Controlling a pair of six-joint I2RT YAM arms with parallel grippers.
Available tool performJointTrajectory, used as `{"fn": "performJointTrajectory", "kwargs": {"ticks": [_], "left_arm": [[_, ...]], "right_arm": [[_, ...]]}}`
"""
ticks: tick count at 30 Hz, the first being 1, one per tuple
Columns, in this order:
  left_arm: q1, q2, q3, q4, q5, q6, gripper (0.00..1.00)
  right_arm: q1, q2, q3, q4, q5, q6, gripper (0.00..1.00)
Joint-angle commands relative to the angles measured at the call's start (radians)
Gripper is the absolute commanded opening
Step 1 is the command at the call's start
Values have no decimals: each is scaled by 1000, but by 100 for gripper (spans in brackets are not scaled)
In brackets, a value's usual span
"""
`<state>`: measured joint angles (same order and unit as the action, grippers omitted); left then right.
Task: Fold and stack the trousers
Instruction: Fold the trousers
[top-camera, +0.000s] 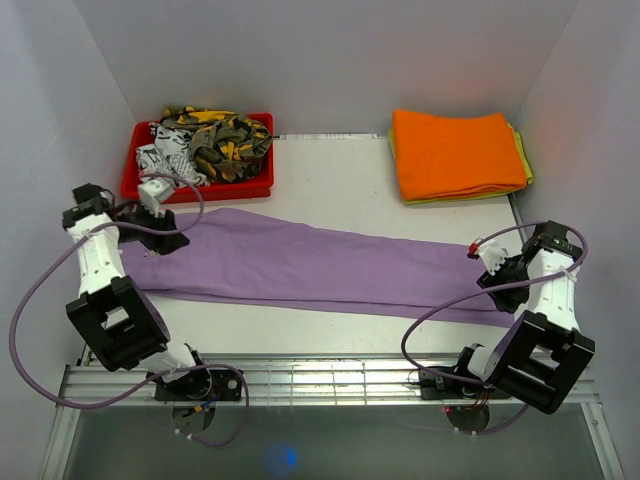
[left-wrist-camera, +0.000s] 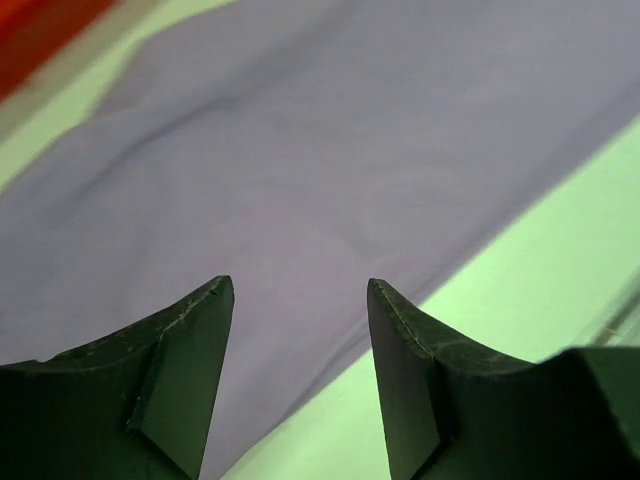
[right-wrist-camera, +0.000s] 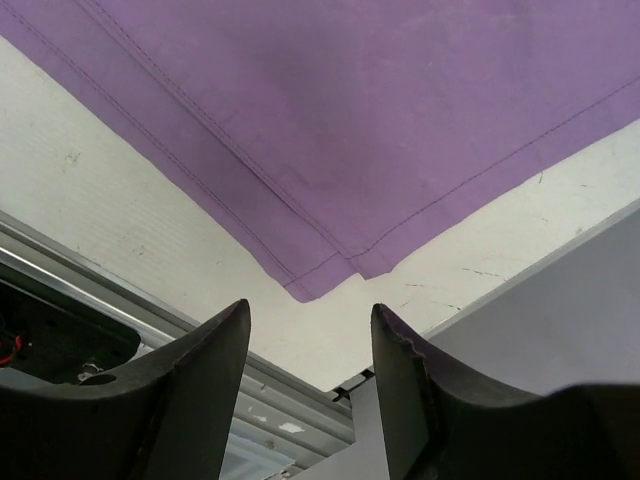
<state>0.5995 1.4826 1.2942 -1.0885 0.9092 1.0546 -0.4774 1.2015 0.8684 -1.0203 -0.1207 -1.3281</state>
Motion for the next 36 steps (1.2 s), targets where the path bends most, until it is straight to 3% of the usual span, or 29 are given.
{"fn": "performJointTrajectory", "kwargs": {"ticks": [1,4,8,17,26,32,36], "left_arm": [[-165,-67,-93,-88,27,23,66],[-265,-105,-170,-4,-33,-67,68],[-316,-110,-197,39,-118,-108,68],[-328,-74,-164,70,-147,-162,68],[-330,-85,-171,87,-167,-185,68],[-328,-68,-159,87,-205,-165,68],[-329,-70,-164,87,-219,-134,68]], "right_arm": [[0,6,-32,4,61,-295,57],[0,-11,-103,71,87,-338,54],[0,-13,-167,160,113,-375,49],[0,21,-207,287,118,-391,40],[0,62,-236,341,151,-421,39],[0,64,-212,290,141,-448,40],[0,67,-215,322,138,-453,29]]}}
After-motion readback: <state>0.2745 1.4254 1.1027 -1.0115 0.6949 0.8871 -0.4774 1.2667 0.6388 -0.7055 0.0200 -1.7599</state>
